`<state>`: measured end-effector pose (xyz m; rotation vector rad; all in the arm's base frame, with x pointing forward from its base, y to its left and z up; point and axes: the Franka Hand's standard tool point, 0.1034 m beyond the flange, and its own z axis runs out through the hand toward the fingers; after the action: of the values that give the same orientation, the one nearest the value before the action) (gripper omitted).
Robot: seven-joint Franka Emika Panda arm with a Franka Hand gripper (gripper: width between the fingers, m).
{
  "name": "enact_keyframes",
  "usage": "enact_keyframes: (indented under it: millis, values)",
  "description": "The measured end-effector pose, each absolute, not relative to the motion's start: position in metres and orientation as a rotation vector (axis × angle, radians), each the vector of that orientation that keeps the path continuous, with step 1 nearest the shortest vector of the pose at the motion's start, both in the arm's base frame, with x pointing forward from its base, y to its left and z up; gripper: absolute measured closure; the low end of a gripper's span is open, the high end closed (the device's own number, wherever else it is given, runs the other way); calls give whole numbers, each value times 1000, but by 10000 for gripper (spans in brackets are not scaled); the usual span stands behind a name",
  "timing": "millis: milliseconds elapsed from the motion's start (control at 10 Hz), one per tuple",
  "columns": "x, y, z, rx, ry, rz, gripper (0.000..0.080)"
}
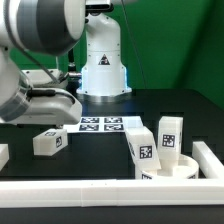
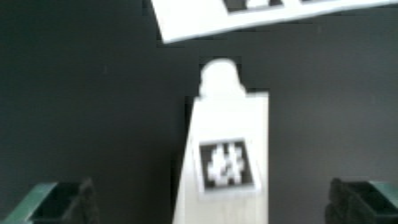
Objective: Assemble stool
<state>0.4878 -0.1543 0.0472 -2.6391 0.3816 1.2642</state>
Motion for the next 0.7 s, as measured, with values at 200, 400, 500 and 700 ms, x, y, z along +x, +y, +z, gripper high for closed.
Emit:
enact_keyframes:
  millis: [200, 400, 500, 700]
  values:
    - [494, -155, 42, -2649, 375, 1260, 150]
    - [494, -155, 40, -2654, 375, 1254, 150]
    - [495, -156, 40, -2657, 376, 1250, 150]
    - [494, -155, 33, -2670, 379, 1238, 150]
